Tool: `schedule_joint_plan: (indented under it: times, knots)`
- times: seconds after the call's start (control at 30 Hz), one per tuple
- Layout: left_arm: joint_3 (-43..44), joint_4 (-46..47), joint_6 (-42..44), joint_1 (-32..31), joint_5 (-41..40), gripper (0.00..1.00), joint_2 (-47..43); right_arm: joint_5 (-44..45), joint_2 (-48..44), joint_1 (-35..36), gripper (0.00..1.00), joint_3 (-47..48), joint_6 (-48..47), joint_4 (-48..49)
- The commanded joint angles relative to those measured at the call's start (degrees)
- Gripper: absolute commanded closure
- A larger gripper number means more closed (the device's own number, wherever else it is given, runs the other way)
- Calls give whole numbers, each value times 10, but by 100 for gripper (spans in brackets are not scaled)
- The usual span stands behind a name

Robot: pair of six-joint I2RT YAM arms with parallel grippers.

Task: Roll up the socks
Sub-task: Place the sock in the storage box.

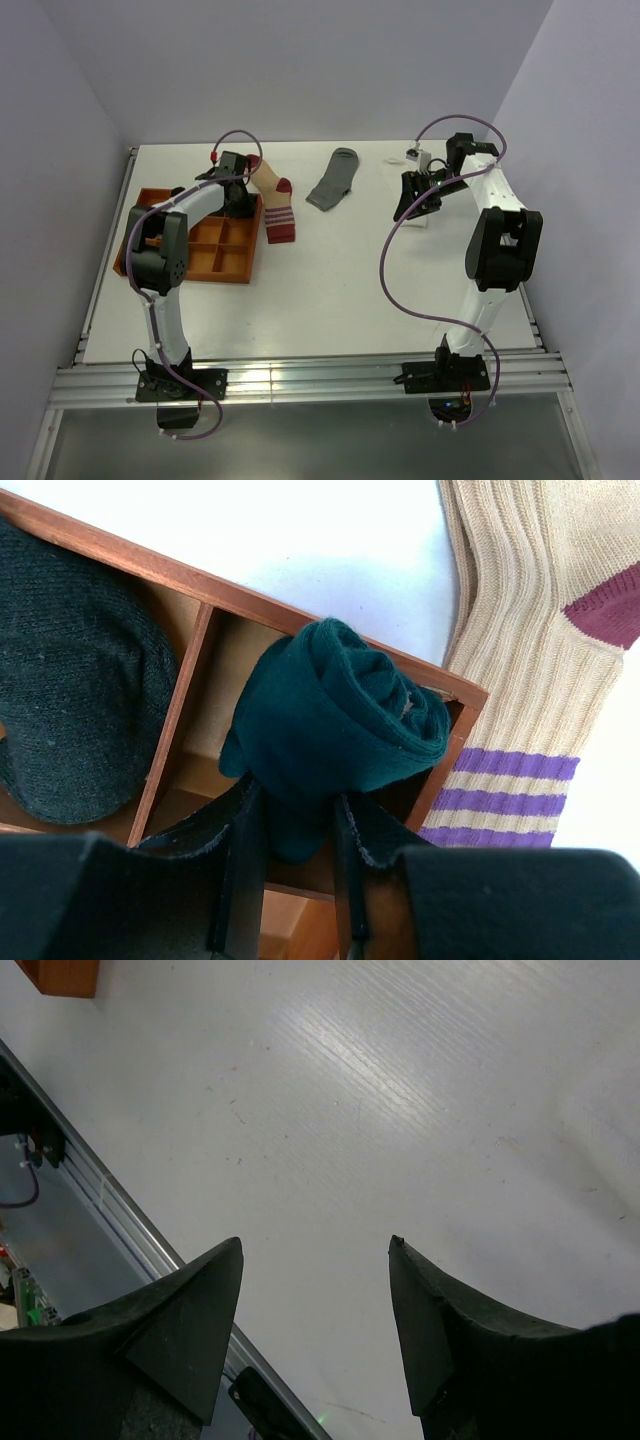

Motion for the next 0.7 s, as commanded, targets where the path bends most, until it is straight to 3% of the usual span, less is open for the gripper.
schedule_joint_plan:
  times: [0.0,0.2,0.4,0.67]
  knots:
    - [-17,-13,-24,3,56,97,34,-2,0,4,33,-6,-9,8]
    - [-12,-10,-23,5,47,70,23,0,4,4,33,-6,-12,6]
    - [14,-33,-8,7,22,57,11,-2,7,4,33,-4,-14,6]
    - [23,-42,15,7,6,50,-19,0,4,5,33,1,-15,1]
